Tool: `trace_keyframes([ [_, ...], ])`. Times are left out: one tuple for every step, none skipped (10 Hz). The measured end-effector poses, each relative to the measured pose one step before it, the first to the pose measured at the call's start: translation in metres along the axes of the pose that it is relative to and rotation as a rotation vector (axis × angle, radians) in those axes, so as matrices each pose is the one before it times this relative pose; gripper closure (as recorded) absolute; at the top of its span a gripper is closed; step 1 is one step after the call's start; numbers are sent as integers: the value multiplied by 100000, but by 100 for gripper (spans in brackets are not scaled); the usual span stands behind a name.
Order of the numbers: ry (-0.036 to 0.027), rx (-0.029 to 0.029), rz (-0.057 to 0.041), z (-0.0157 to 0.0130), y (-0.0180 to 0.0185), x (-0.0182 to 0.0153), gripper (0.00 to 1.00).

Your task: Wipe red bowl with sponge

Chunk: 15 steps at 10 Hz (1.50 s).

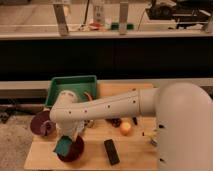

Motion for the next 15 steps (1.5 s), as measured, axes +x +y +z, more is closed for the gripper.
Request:
trace_keyframes([
  [-743,-781,-1092,187,260,-883,96],
  [-826,-1109,-924,216,344,-1074,96],
  [-940,-3,-513,99,510,-487,96],
  [-1617,753,-991,-9,385,-340,96],
  [-2802,818,-808,-6,616,-139,96],
  [-3255,1115,-1000,-8,642,-184,96],
  [-515,527,-547,5,37,-47,96],
  [-16,-24,-236,26,-90,-46,96],
  [30,8,-55,-2,-23,0,96],
  [37,67,154,-27,17,48,96],
  [12,11,-3,-4,-7,5,96],
  [-13,32,-48,-6,-26,-20,96],
  [-12,33,-83,-9,-41,-25,96],
  [-9,-3,-26,4,-9,-7,96],
  [5,-3,7,-1,1,2,96],
])
